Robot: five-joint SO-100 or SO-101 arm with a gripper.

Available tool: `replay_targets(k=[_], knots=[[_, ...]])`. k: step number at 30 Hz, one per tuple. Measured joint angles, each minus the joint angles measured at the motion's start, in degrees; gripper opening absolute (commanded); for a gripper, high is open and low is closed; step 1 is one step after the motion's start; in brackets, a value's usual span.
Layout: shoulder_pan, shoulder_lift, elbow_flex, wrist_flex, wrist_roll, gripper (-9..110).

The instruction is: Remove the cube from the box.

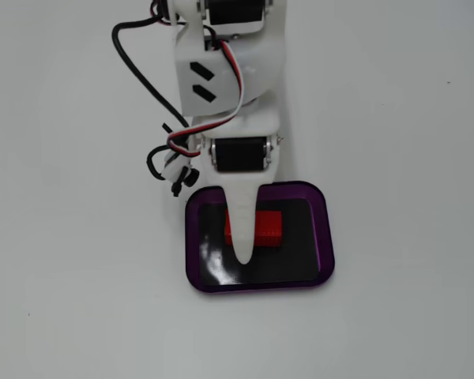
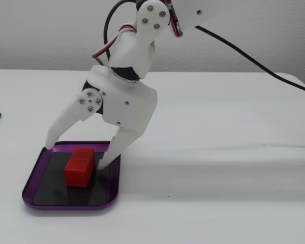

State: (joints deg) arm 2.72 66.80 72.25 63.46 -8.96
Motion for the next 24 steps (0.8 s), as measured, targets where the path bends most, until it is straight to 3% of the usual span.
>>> replay_targets(k=[8,15,24], knots=[[-0.44,0.00,0.00,0.00,0.00,25],[-0.18,0.00,0.00,0.00,0.00,15],[-0.18,0.00,0.18,0.00,0.00,15]])
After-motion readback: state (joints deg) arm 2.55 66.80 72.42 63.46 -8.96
